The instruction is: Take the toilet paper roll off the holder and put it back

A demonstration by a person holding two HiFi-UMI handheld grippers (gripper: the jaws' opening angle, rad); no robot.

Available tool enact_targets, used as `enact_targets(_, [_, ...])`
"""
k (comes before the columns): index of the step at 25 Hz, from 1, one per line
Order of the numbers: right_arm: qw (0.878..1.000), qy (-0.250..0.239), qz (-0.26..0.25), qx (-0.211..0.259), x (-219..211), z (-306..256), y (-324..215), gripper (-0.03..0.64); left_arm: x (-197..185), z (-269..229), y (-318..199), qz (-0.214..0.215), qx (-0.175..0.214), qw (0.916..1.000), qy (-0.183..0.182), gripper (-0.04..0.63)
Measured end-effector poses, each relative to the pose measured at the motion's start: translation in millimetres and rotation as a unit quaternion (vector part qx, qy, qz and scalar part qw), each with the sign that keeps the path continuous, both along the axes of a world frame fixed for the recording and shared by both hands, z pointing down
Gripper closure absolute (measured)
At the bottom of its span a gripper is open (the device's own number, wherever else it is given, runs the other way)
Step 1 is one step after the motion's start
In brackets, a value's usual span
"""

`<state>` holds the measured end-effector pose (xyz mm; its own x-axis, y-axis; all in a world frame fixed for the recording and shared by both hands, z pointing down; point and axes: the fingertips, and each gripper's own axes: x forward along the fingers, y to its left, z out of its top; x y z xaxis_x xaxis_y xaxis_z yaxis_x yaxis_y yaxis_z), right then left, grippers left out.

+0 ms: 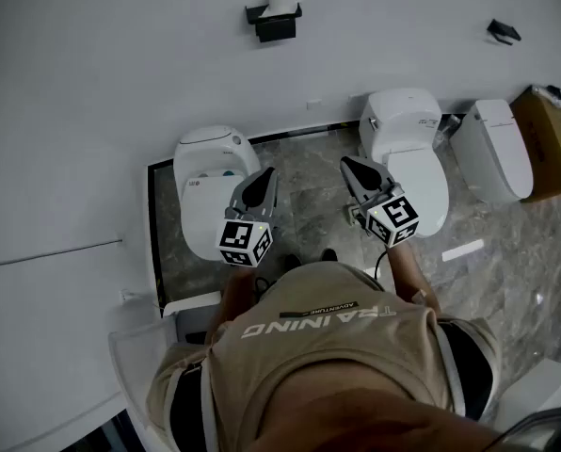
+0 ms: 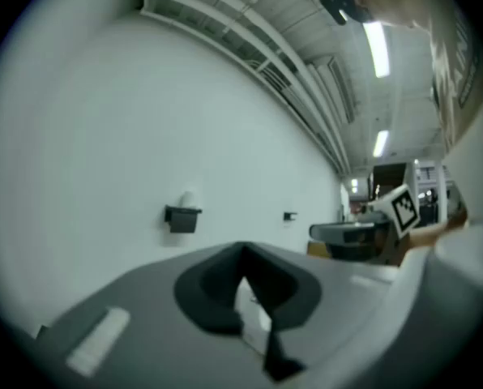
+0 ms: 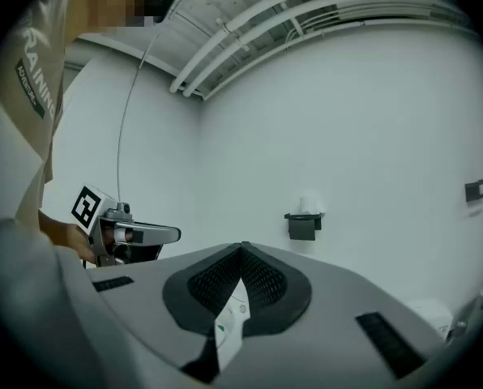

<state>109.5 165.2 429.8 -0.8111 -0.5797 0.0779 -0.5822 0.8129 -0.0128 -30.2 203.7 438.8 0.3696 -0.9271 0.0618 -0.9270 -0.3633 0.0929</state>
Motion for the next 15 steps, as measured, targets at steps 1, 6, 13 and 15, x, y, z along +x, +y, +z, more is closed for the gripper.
enact_targets(1, [1.0, 0.001, -0.005, -0.005, -3.1, 3.2, 4.6, 0.604, -3.4, 2.2, 6.6, -0.004, -0.009, 1.0, -0.001, 0.595])
enact_targets(6, [0.999, -0.018, -0.012, -0.025, -15.8, 8.5, 10.6, 0.604, -15.6, 3.9, 14.1, -0.008, -0.025, 0.9996, -0.01, 0.595])
enact_targets(13, [1.0, -0.027, -0.013, 0.001, -34.4, -6.9, 5.1, 0.604, -26.0, -7.3, -0.4, 0.005, -0.011, 0.9998, -0.016, 0.595])
enact_targets(15, [1.0, -0.027, -0.007, 0.009, -35.6, -11.7, 0.5, 0.604, -27.4, -7.5, -6.0, 0.01, -0.007, 0.9998, -0.013, 0.595])
